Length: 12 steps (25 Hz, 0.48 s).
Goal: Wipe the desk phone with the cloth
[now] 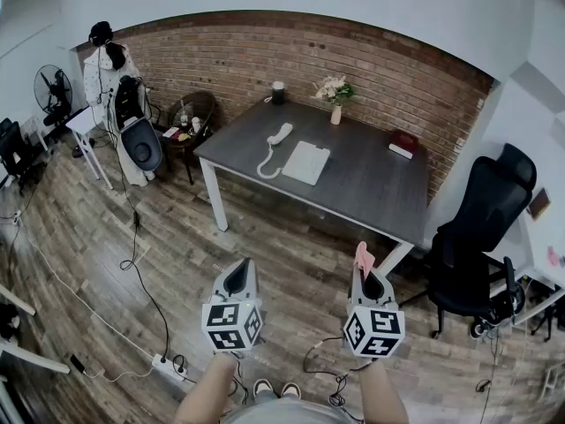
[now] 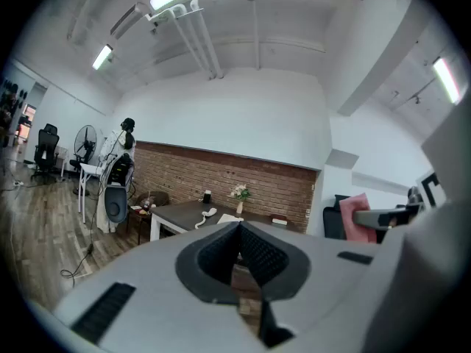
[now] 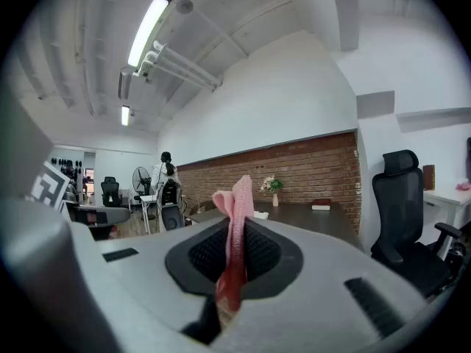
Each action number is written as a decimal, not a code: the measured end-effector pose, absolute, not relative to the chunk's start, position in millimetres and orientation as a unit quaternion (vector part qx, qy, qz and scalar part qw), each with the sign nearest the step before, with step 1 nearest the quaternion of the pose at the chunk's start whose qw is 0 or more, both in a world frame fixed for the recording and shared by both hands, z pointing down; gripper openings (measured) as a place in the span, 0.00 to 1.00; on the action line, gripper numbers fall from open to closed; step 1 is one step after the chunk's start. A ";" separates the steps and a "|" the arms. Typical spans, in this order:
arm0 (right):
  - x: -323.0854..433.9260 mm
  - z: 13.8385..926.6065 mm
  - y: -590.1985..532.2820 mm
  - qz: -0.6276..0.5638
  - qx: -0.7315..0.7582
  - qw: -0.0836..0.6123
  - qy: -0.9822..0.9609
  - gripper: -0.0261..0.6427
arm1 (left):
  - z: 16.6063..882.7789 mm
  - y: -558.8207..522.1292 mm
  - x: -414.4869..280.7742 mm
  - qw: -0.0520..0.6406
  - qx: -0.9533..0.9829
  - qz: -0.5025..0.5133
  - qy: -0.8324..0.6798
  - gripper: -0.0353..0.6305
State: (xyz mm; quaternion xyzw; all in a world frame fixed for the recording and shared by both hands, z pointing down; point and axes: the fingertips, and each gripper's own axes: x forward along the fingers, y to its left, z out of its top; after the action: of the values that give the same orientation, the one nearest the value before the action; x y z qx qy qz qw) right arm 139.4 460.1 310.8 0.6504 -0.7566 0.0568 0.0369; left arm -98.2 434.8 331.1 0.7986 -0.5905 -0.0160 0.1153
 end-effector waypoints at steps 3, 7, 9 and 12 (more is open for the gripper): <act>137.1 310.7 460.9 0.058 0.651 0.038 -0.756 0.06 | 331.5 435.5 -103.0 0.116 0.798 -0.014 -0.592 0.06; 130.1 310.2 460.1 0.061 0.648 0.036 -0.758 0.07 | 331.3 435.6 -109.8 0.116 0.799 -0.011 -0.590 0.06; 127.2 309.9 460.4 0.060 0.654 0.033 -0.753 0.07 | 331.3 435.8 -114.8 0.115 0.800 -0.011 -0.588 0.06; 127.0 313.4 463.1 0.066 0.666 0.030 -0.742 0.07 | 333.4 436.0 -120.0 0.114 0.805 -0.009 -0.582 0.06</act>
State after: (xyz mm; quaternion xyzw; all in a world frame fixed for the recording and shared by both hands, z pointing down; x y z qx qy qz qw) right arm 127.0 463.1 313.4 0.6665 -0.7420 0.0662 0.0304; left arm -120.0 436.0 333.4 0.8049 -0.5824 -0.0093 0.1135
